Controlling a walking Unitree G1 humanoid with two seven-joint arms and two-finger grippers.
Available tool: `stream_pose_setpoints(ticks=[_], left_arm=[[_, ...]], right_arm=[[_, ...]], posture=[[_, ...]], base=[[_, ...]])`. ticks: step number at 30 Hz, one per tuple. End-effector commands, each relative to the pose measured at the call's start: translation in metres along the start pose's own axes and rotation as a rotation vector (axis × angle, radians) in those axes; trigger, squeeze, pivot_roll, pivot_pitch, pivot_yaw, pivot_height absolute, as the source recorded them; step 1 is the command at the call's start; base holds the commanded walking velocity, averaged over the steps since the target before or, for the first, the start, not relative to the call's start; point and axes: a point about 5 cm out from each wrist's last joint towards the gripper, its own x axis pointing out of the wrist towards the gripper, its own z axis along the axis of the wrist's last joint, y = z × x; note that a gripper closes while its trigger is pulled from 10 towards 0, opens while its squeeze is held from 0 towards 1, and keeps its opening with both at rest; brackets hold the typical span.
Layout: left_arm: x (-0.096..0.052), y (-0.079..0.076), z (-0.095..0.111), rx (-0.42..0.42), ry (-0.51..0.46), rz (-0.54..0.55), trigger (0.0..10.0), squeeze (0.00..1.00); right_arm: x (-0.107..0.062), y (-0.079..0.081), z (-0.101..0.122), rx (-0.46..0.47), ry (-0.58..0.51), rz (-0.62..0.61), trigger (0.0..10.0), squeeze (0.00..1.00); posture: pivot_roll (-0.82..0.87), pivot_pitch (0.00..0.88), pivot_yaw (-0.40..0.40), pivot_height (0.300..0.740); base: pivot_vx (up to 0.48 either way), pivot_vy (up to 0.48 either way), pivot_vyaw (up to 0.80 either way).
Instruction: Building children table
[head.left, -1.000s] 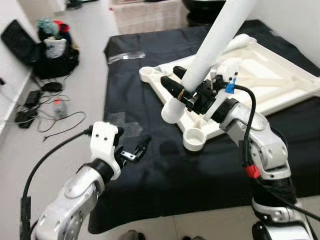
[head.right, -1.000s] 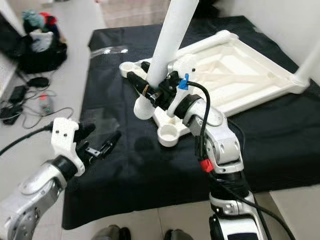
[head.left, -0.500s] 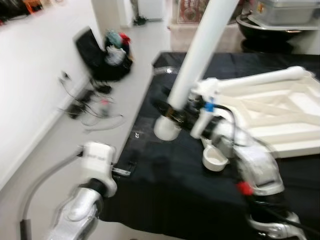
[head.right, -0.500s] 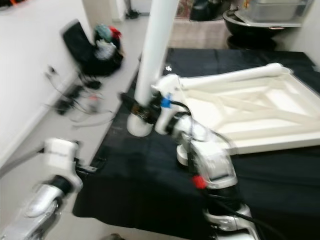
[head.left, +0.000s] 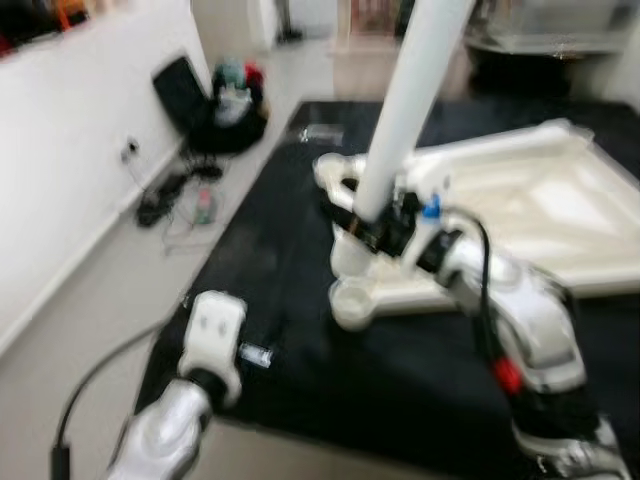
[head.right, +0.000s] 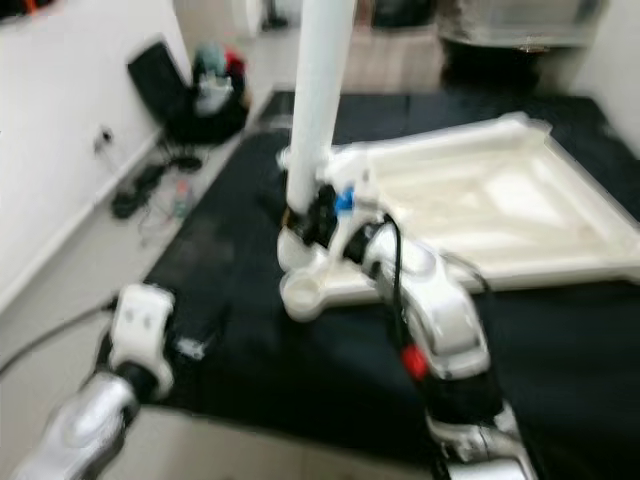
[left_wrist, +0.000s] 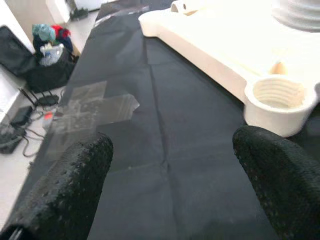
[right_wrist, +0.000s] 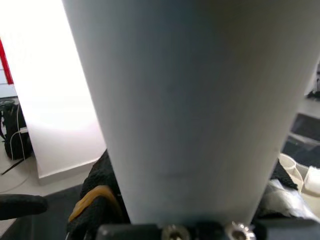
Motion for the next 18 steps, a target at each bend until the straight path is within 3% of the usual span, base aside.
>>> stream_pose_setpoints(ticks=[1,8,18], left_arm=[[-0.005,0.003,-0.005,0.042,0.035,-0.008,10.0,0.00],[-0.013,0.004,-0.003,0.041,0.032,-0.023,10.0,0.00],[-0.013,0.010,-0.003,0.049,0.031,-0.008,10.0,0.00]], right_arm=[[0.003,0.007,0.001,-0.005,0.003,0.034,10.0,0.00],[0.004,0.001,-0.002,-0.007,0.034,-0.017,10.0,0.00],[0.005,-0.013,-0.004,-0.001,0.040,-0.179,10.0,0.00]], posture=[[-0.01,0.113,0.025,0.740],[0.00,0.136,0.025,0.740],[0.00,0.152,0.030,0.740]], base=[[0.000,0.480,0.00],[0.000,0.480,0.00],[0.000,0.000,0.00]])
